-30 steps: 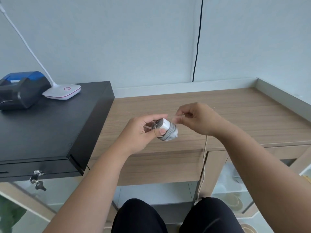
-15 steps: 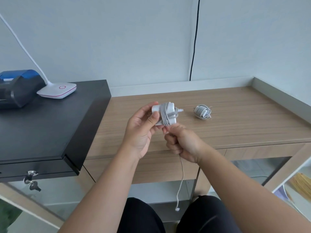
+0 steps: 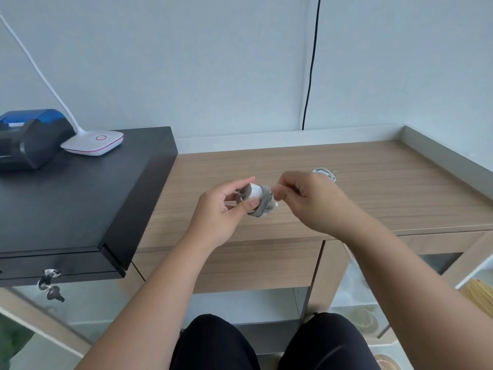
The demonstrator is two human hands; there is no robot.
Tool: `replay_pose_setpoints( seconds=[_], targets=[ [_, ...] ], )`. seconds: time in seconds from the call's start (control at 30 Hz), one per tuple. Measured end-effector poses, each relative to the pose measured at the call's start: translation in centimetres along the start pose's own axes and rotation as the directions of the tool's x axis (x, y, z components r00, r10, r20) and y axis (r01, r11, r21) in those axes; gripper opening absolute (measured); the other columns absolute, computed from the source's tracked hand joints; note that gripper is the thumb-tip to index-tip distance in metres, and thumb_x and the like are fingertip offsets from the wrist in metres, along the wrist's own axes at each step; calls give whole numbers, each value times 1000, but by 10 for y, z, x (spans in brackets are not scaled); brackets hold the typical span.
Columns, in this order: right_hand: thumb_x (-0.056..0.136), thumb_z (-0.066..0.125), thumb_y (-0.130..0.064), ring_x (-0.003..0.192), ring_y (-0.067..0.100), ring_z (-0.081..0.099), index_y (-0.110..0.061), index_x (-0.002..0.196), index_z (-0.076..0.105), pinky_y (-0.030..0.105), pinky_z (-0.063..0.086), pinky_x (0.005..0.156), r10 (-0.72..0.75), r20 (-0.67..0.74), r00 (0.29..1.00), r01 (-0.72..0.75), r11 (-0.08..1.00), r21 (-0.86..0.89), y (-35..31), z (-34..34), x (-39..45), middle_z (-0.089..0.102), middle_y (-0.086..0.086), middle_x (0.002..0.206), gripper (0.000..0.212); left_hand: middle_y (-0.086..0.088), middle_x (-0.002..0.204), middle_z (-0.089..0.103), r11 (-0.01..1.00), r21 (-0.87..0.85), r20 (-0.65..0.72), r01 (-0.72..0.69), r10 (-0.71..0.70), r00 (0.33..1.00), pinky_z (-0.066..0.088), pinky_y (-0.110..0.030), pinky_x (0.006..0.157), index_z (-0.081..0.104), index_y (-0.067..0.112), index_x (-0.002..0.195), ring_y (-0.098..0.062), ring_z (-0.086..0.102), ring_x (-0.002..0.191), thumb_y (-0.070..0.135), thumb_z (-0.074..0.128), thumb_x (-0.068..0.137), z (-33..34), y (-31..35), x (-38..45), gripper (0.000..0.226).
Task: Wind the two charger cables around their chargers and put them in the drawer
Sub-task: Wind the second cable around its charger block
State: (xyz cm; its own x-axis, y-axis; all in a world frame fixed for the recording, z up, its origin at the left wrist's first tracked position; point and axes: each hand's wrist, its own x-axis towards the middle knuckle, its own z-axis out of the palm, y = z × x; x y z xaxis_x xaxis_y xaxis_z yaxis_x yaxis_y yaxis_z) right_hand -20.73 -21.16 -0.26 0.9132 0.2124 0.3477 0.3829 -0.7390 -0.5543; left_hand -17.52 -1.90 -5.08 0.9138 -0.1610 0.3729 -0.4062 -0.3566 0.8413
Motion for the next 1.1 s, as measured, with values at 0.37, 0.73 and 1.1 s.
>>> replay_pose_setpoints(
  seconds=[0.37, 0.73, 1.1],
  targets=[
    [92, 61, -26, 44, 0, 45, -5, 74, 60, 11, 32, 46, -58, 154, 986, -54, 768, 638, 24, 11, 18, 54, -12, 48, 28, 3, 104, 73, 907, -420, 276, 40, 85, 957, 55, -35, 84, 73, 24, 108, -15, 64, 96, 27, 82, 71, -11, 11, -13, 39],
    [101, 41, -23, 40, 3, 31, -18, 69, 52, 19, 27, 44, 147, 130, 980, -196, 781, 593, 16, 80, -10, 38, -10, 43, 35, -1, 93, 74, 481, -863, 49, 152, -221, 974, 58, -23, 65, 65, 13, 107, -15, 71, 80, 19, 71, 70, 10, 14, -9, 38],
    [96, 46, -26, 66, 26, 55, -20, 90, 63, 38, 47, 62, -95, 134, 986, 107, 991, -84, -6, 44, -16, 54, -5, 66, 19, 0, 98, 72, 957, -279, -156, 82, -130, 979, 54, -27, 78, 70, 38, 103, -10, 65, 85, 18, 79, 79, 7, -8, -8, 33]
  ],
)
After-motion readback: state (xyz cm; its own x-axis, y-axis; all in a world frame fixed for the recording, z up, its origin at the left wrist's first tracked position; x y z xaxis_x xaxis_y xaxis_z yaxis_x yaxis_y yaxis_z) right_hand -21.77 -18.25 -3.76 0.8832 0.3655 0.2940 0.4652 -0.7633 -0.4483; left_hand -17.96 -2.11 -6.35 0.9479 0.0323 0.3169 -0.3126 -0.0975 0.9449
